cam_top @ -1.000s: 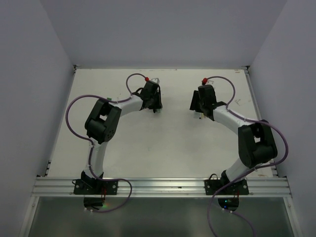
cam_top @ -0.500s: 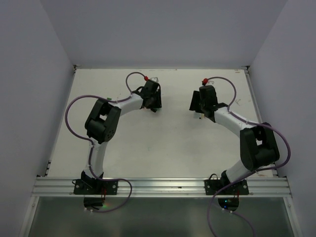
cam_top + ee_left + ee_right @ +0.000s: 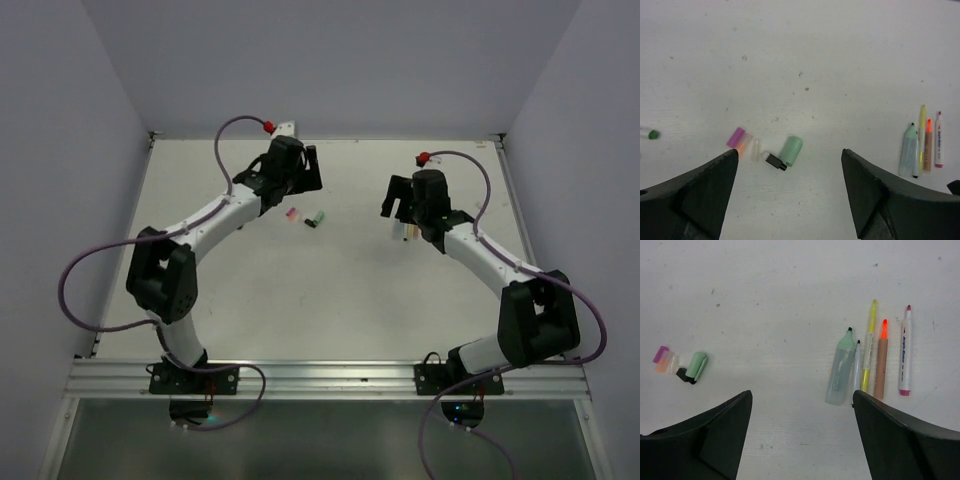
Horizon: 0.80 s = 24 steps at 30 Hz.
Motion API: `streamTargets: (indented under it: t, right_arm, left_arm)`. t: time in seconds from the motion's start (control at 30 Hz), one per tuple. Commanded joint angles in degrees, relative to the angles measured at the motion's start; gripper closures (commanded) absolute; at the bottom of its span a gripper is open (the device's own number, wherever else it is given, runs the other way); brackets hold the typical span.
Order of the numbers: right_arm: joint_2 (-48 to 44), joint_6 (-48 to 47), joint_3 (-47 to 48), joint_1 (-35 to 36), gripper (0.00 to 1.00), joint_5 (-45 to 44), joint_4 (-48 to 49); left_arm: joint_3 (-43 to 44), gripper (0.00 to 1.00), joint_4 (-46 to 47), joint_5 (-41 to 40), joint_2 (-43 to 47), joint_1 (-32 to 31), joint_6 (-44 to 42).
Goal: Open the pen caps
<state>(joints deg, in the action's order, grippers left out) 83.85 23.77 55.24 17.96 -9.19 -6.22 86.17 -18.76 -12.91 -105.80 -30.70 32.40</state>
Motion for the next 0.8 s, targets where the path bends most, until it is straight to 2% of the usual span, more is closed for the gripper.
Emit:
streamTargets:
  t: [0.0, 0.13, 0.33, 0.57, 0.77]
  right_arm:
    - [-2.9, -0.1, -0.3, -0.2, 0.14, 1.7, 0.7]
    - [-3.3, 0.2, -0.4, -0.1, 0.11, 3.1, 1.1]
    - [-2.2, 1.0, -0.3, -0.1, 0.06, 6.7, 1.8]
    - [-1.7, 1.3, -0.7, -0.1, 0.01, 8.6, 2.9]
    - [-1.1, 1.4, -0.7, 0.0, 0.02, 8.9, 3.1]
  left_arm:
    - [-6.0, 0.12, -0.1, -7.6, 9.0, 2.2, 4.3]
    - [-15.2, 0.12, -1.5, -12.3, 14.6, 6.9, 12.2]
    - [-21.1, 0.12, -4.9, -16.5, 16.2, 15.8, 19.0]
    - [-19.6, 0.15, -5.1, -13.8, 8.9, 22.2, 20.5]
    - [-15.7, 0.25, -6.0, -11.0, 1.2, 24.8, 20.9]
